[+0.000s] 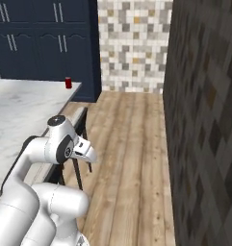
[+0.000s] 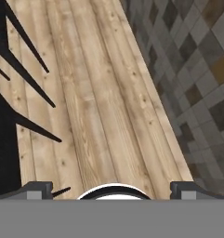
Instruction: Four empty soda cans are scattered around the kitchen. Gather all the cans and cluster them next to the stove for recycling.
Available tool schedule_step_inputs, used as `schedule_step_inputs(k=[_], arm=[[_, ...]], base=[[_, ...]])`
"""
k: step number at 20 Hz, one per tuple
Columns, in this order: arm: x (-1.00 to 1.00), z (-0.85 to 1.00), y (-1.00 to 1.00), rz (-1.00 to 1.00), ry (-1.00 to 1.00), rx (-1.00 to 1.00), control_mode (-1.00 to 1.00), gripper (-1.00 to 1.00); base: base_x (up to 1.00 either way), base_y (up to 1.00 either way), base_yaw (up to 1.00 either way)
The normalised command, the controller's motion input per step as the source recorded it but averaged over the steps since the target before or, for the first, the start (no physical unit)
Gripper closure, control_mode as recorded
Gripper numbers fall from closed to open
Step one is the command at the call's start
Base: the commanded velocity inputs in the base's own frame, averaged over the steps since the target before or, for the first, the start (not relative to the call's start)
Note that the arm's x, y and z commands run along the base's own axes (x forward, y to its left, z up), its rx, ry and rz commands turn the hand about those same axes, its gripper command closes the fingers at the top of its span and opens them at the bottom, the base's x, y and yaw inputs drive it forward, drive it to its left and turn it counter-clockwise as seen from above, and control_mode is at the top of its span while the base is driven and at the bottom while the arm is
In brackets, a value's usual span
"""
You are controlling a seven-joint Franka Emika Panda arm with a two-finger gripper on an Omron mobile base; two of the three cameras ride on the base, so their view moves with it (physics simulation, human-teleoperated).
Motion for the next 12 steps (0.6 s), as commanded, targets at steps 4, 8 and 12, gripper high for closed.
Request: schedule_step_inputs(k=[4,8,12], arm=[[0.0,0.0,0.0,0.0,0.0,0.0,1.0,-1.0],[0.0,0.0,0.0,0.0,0.0,0.0,1.0,-1.0],[0.0,0.0,0.0,0.0,0.0,0.0,1.0,-1.0]], base=[[0.32,-0.48,0.0],[0.15,-0.55,0.0],[0.14,-0.54,-0.01]])
